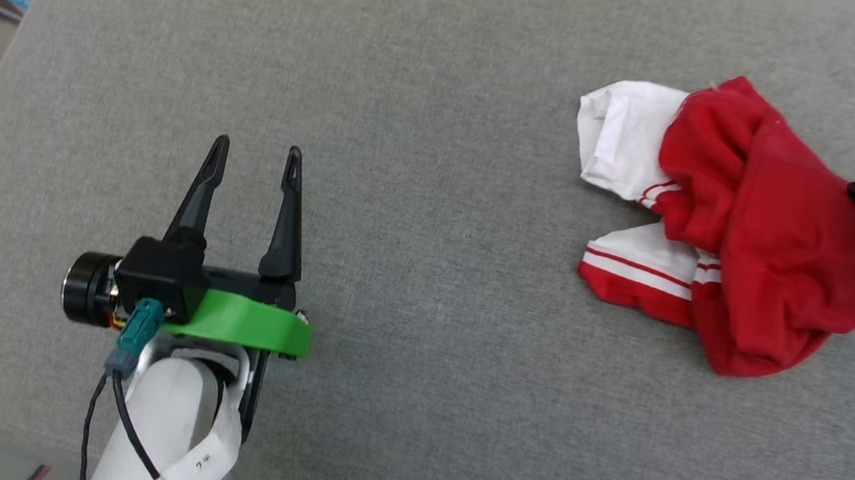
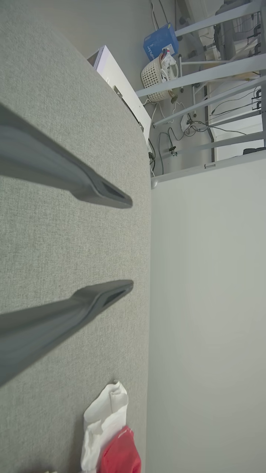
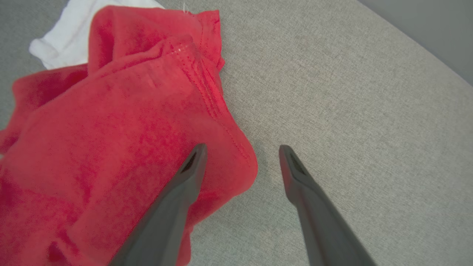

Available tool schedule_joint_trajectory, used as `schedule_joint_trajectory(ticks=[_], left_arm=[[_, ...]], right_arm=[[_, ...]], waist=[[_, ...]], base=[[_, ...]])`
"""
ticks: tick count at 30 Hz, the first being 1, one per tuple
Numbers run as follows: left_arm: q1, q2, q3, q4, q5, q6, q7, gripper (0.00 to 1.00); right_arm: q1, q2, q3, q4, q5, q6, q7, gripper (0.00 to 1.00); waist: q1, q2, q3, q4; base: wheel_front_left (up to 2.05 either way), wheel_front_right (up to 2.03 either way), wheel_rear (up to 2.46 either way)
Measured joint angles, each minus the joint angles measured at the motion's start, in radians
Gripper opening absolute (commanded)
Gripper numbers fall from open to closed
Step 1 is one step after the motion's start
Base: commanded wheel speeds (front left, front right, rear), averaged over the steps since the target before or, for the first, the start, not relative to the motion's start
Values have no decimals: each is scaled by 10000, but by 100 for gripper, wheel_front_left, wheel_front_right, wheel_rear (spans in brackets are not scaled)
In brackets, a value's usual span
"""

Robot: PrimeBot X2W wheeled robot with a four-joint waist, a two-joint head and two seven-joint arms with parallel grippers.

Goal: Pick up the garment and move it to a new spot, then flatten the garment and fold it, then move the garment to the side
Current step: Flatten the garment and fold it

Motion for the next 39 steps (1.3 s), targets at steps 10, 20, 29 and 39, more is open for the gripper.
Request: schedule_joint_trajectory(ticks=[10,20,29,39], left_arm=[[-275,-15,-309,-4,-468,188,0,100],[-264,-17,-69,176,-351,205,0,100],[362,-19,337,282,-38,176,0,100],[1061,-23,525,341,-10,144,0,100]], right_arm=[[260,-228,1152,826,-201,-13,491,100],[288,58,1264,878,-125,-2,-1630,0],[1012,-610,359,-408,167,-2,-4031,0],[5900,-1055,-2924,-1243,397,-2,-5223,0]], waist=[[0,0,930,676],[1,0,708,572],[1,0,-419,115],[0,0,-1496,-666]], base=[[0,0,0],[0,0,0],[0,0,0],[0,0,0]])
